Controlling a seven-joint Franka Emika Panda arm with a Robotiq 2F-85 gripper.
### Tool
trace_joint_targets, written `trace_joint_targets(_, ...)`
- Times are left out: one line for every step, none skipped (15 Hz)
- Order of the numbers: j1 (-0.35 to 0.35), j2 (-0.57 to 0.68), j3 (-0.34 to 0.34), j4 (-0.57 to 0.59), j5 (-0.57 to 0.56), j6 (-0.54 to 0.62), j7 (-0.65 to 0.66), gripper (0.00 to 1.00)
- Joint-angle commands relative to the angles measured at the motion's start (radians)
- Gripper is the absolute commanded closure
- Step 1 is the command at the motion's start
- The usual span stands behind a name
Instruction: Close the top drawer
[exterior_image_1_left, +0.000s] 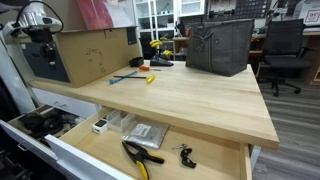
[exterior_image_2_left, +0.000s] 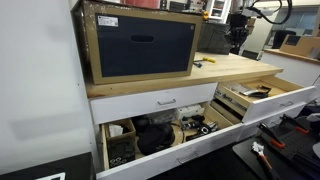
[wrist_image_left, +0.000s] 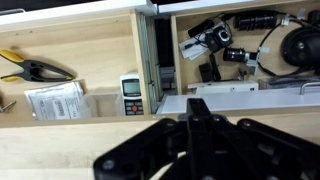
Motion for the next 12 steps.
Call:
trace_joint_targets(-0.006, 0.028, -0.014, 0.109, 0.006, -0.079, -0.014, 1.00)
trace_joint_targets(-0.006, 0.031, -0.016, 0.131, 0.010, -0.098, -0.021, 1.00)
trace_joint_targets(-0.006, 0.034, -0.019, 0.153, 0.012, -0.114, -0.026, 1.00)
trace_joint_targets(-0.005, 0.035, -0.020, 0.176, 0.018, -0.134, -0.034, 1.00)
trace_joint_targets(-0.004, 0.036, -0.020, 0.197, 0.020, -0.153, -0.038, 1.00)
trace_joint_targets(-0.003, 0.039, -0.020, 0.219, 0.028, -0.175, -0.047, 1.00)
trace_joint_targets(-0.003, 0.040, -0.020, 0.241, 0.030, -0.193, -0.042, 1.00)
trace_joint_targets(-0.002, 0.042, -0.020, 0.260, 0.041, -0.209, -0.055, 1.00)
trace_joint_targets(-0.002, 0.042, -0.021, 0.274, 0.050, -0.217, -0.063, 1.00)
trace_joint_targets(-0.002, 0.042, -0.021, 0.290, 0.060, -0.230, -0.071, 1.00)
trace_joint_targets(-0.004, 0.041, -0.023, 0.303, 0.066, -0.234, -0.078, 1.00)
trace_joint_targets(-0.005, 0.041, -0.025, 0.317, 0.076, -0.245, -0.089, 1.00)
